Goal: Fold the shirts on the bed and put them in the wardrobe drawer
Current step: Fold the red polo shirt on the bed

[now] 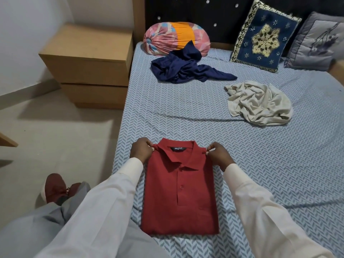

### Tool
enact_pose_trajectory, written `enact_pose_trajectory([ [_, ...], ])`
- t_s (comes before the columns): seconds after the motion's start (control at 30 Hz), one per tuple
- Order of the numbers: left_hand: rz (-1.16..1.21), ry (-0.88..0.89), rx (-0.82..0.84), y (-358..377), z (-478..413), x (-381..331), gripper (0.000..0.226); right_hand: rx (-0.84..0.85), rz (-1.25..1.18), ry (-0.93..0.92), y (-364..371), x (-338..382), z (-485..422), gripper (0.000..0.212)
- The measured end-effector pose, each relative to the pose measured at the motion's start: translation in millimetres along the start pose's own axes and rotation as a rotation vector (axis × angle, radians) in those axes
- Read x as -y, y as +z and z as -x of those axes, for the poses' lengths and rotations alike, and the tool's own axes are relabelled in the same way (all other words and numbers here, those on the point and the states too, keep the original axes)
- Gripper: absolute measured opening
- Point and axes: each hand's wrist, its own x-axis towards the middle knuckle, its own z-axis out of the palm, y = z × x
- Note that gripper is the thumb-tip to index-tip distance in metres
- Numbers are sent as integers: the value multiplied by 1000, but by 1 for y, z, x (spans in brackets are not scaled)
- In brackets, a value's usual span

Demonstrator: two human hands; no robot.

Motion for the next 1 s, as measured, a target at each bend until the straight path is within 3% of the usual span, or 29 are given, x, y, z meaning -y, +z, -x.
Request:
enact_pose_trajectory([
  [0.07, 102, -27, 21, 2, 0, -2, 11, 42, -94, 38, 0, -4, -2, 17],
  [0.2, 547, -87, 83, 3, -4, -17, 17, 46, -424, 70, -8, -1, -6, 23],
  [0.27, 441, -83, 17, 4, -13, -13, 17, -21, -430, 70, -6, -5, -8, 24],
  [0.37, 125, -87, -108, 8, -12, -2, 18, -148, -241, 38, 7, -19, -9, 18],
  [0.53, 89, -134, -196, 14, 4, -9, 38, -190, -119, 38, 9, -13, -7, 21],
  [0.63, -8, -99, -136, 15, 25, 0, 45, -98, -159, 88, 4, -8, 3, 32],
  [0.77, -177, -62, 76, 12, 73, 27, 62, 88, -31, 105, -5, -15, 58, 53],
  [0.87, -157, -122, 239, 8, 110, 46, 77, 266, -34, 151, -7, -37, 112, 57],
  [0.93, -164, -135, 286, 10, 125, 56, 72, 359, -82, 146, -5, -58, 140, 63],
  [1.0, -192, -102, 248, 12, 136, 62, 50, 358, -67, 129, -4, -80, 152, 58],
])
